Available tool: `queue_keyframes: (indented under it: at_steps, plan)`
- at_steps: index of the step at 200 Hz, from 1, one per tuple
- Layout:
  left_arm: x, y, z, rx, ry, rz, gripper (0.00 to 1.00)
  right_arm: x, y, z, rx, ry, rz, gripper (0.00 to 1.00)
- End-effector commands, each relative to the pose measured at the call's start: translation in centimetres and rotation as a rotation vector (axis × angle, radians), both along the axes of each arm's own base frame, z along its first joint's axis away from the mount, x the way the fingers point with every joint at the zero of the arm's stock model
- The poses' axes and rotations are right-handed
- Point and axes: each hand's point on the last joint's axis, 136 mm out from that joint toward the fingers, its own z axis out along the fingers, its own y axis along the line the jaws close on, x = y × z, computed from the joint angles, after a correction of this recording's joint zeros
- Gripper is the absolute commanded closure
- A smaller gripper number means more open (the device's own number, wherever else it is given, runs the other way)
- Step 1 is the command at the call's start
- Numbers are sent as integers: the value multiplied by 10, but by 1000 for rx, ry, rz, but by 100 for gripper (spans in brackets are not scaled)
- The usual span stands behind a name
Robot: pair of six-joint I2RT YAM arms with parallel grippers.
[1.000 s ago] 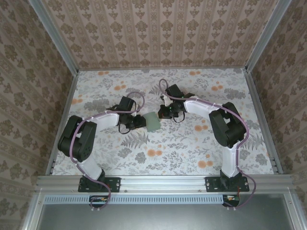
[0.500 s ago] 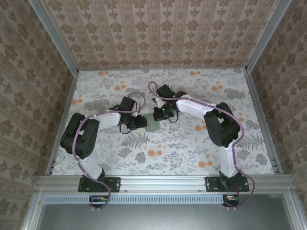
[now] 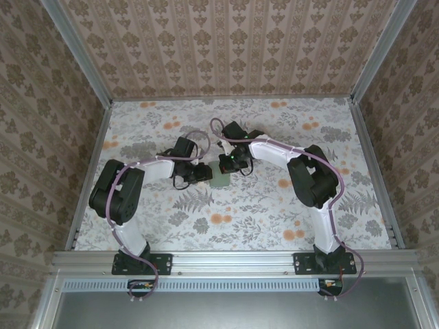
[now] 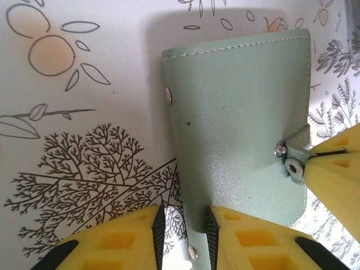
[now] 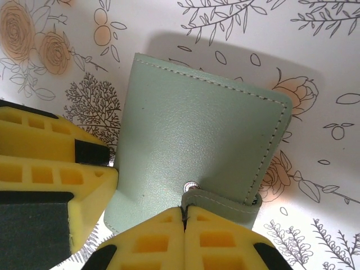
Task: Put the credit cards into the card holder
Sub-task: Close the button on the card holder.
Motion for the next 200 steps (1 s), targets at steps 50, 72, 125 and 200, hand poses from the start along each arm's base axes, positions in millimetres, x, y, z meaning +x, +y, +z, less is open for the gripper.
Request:
queue_keyframes:
  at_steps: [50, 72, 125, 200]
  plan:
    - [-1, -6, -3, -4, 9, -15, 71, 8, -9, 11, -40, -49, -45, 95]
    - [-1, -6, -3, -5, 11, -17, 71, 11, -12, 16, -58, -64, -54, 95]
    - [-4, -7, -6, -3, 19, -23, 71, 11, -7, 8, -60, -40, -44, 95]
    - [0, -12, -10, -12, 22, -24, 71, 9, 3, -8, -40, 1, -17, 95]
